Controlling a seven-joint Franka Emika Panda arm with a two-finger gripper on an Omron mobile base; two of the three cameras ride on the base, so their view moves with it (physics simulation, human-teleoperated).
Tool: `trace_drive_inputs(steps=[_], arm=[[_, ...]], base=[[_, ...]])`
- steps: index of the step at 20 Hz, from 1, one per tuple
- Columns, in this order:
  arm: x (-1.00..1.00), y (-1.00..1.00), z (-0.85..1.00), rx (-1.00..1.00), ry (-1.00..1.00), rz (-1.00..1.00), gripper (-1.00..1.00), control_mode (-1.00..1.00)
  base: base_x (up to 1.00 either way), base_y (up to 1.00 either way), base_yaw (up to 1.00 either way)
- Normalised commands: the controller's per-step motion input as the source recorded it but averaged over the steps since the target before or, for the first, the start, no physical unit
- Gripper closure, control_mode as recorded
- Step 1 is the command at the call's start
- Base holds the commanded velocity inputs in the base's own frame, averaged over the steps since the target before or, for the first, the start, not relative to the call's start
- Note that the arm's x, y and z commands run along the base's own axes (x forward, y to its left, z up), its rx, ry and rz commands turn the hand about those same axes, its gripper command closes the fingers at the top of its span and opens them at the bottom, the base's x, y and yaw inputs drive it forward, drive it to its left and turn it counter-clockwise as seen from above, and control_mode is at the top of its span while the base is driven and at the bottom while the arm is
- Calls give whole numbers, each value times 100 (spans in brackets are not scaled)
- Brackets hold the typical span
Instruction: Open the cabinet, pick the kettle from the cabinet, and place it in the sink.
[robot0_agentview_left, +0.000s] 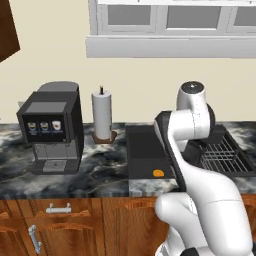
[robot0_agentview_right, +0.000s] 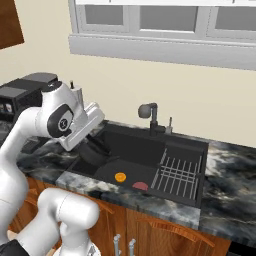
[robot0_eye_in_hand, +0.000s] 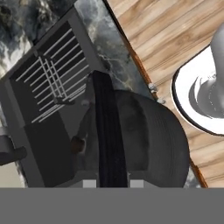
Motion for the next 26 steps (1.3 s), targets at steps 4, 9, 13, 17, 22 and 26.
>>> trace_drive_inputs(steps=[4,9,13,17,22,26], arm=[[11,-17,-25,-1,0,-11,100,-100],[10,-7,-28,-5,0,-12,100,-100],[17,-7,-21,0,0,-8,100,-100],[16,-13,-20,0,0,-3,100,-100],[16,-6,-20,0,1,-2,100,-100],[15,-6,-21,2,6,-5,100,-100]], base=[[0,0,0],[0,0,0],[0,0,0],[0,0,0],[0,0,0],[0,0,0]])
